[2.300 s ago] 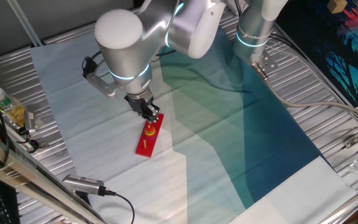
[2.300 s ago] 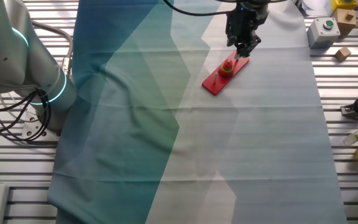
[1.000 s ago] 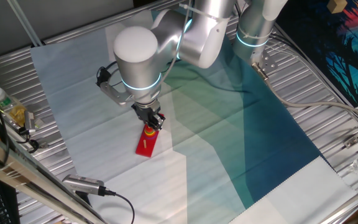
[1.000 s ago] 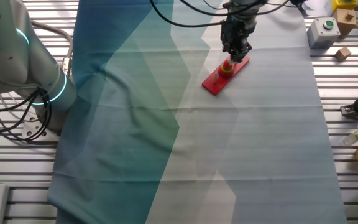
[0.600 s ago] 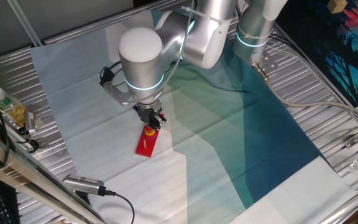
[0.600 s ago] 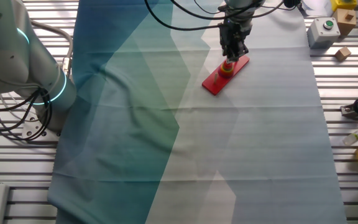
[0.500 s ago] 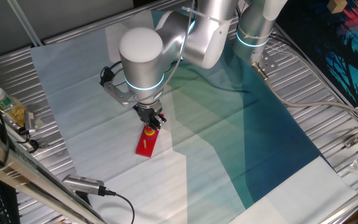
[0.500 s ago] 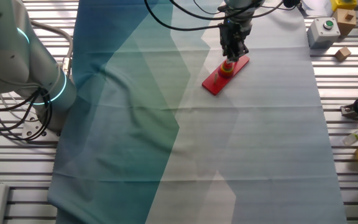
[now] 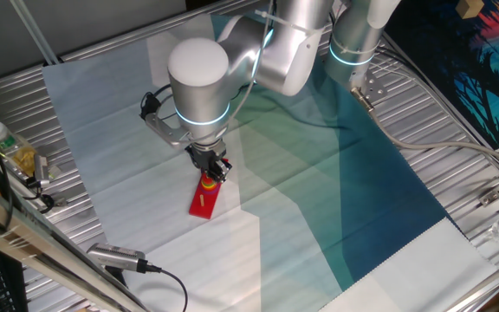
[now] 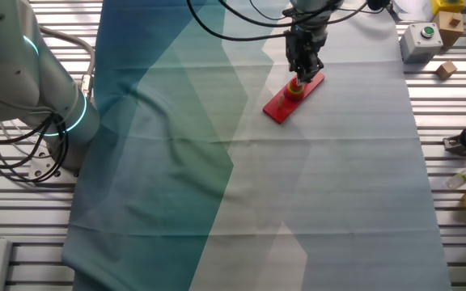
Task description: Take out one Hanoi block and throw it aside
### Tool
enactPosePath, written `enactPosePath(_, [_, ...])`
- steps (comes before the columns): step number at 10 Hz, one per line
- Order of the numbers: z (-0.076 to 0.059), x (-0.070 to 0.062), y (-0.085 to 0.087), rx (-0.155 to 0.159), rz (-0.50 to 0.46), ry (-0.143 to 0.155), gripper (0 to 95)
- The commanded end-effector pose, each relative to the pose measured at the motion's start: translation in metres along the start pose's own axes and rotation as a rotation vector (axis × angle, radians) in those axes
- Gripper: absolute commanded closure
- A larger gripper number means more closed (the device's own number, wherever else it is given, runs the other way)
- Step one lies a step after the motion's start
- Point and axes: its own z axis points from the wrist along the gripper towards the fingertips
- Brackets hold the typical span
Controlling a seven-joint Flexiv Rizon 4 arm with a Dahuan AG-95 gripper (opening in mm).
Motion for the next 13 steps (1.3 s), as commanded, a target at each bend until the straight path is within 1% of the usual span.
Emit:
enactPosePath(1, [0.0038,0.0004,-0.0006,0.007,0.000,-0.012,57.0])
enactPosePath(7, [0.0047,0.0005,-0.0017,0.011,-0.003,-0.014,57.0])
enactPosePath(8, [0.0050,0.0006,-0.0017,0.011,-0.003,-0.014,76.0])
enactPosePath(13, [0.0063,0.0011,-0.0025,0.014,-0.006,-0.020,76.0])
